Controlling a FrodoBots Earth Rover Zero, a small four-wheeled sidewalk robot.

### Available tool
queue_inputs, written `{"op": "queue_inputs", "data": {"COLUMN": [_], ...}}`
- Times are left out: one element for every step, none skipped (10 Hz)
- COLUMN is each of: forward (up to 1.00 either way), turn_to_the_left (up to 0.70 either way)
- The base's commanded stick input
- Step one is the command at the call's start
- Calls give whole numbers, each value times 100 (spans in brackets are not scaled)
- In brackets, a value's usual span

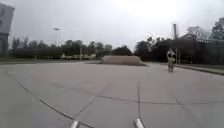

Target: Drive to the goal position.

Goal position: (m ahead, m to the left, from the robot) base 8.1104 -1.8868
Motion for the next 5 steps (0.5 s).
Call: {"op": "queue_inputs", "data": {"forward": [100,100,100,100,100], "turn_to_the_left": [-5,0,0,0,0]}}
